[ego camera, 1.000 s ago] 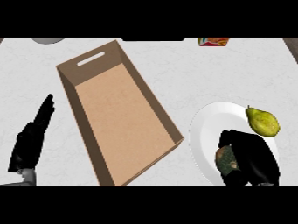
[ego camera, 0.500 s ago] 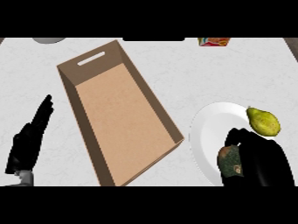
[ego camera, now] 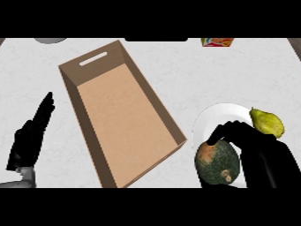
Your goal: Pick the squash from the plate and place it in the cardboard box
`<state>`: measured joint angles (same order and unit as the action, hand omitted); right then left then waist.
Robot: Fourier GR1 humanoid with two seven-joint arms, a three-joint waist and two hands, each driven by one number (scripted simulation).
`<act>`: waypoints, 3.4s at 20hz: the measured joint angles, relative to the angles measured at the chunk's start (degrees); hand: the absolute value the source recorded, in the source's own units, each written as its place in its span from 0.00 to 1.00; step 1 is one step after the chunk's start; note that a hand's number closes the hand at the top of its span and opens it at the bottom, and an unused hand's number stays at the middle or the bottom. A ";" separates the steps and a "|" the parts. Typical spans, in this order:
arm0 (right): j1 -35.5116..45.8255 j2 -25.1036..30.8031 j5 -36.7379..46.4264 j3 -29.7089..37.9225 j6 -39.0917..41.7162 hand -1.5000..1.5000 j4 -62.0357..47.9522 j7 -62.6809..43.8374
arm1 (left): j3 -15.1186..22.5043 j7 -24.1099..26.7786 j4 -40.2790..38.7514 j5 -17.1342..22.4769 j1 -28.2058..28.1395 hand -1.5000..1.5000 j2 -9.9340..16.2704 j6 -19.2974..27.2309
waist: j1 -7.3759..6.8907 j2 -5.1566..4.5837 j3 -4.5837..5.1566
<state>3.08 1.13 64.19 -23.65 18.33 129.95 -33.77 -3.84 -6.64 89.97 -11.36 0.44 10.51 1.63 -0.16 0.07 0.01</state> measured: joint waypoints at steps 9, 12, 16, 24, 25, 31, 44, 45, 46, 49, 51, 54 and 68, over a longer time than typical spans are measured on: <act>22.29 -0.99 -9.85 -3.49 -2.66 1.00 -5.82 -14.29 | -0.19 1.07 -0.97 -0.24 0.09 0.50 -0.27 -0.40 | -0.54 -0.07 0.05; 31.07 -1.04 -12.92 -2.82 -4.34 1.00 -11.96 -18.62 | 0.02 1.10 -0.90 -0.62 0.28 0.50 -0.68 -0.12 | -0.63 -0.08 0.06; 39.87 -1.06 -15.41 -3.38 -9.54 1.00 -23.36 -20.87 | -0.03 0.54 0.95 -0.23 -0.78 0.50 -0.24 -1.10 | -1.03 -0.10 0.05; 52.46 -1.08 -23.93 -3.35 -18.39 1.00 -46.39 -19.76 | 0.14 1.07 -0.70 -0.80 0.36 0.50 -0.96 -0.84 | -1.45 -0.32 0.05; 53.53 -1.09 -24.98 -4.11 -20.01 1.00 -49.26 -19.34 | 0.15 1.53 -1.34 -0.81 0.59 0.50 -1.09 -0.84 | -1.51 -0.35 0.05; 59.14 -1.11 -31.51 -7.95 -29.02 0.00 -65.86 -17.19 | 0.44 1.88 -2.28 -1.27 1.54 0.50 -1.27 -0.92 | -2.29 -0.52 0.06; 63.24 -1.12 -47.17 -13.29 -52.34 0.00 -82.07 -7.69 | 0.33 1.95 -3.51 -1.36 3.53 0.50 -1.43 -1.33 | -3.32 -0.84 0.03; 62.80 -1.11 -47.34 -12.68 -55.08 0.00 -82.26 -6.38 | 0.23 1.70 -3.35 -1.24 3.44 0.50 -1.33 -1.45 | -3.26 -0.83 0.02; 62.50 -1.10 -47.51 -12.01 -57.47 0.00 -82.13 -5.49 | 0.22 1.54 -3.14 -1.26 3.07 0.50 -1.43 -1.35 | -3.05 -0.76 0.00; 60.78 -1.06 -49.27 -9.22 -62.75 0.00 -80.82 -1.85 | -0.42 2.36 -2.76 -0.87 1.89 0.50 -1.00 -1.55 | -2.39 -0.59 -0.02; 59.13 -0.76 -50.94 -6.37 -65.07 0.00 -79.21 1.71 | -0.50 2.30 -2.77 -1.11 1.71 0.50 -1.14 -1.16 | -1.79 -0.54 -0.05; 58.05 -0.37 -52.91 -1.94 -67.25 0.00 -76.51 4.90 | -1.18 1.63 -2.23 -0.75 1.41 0.50 -0.41 -1.61 | -1.04 -0.33 -0.06; 31.12 20.20 -62.15 12.08 -60.56 0.00 -46.53 10.70 | -1.74 1.86 0.57 -0.85 -2.45 0.50 -1.07 -0.84 | 1.28 0.24 -0.06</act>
<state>34.20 21.33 2.04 -11.57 -42.23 83.41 -23.06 -5.58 -4.79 90.55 -12.22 -2.02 9.44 0.79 1.12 0.31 -0.05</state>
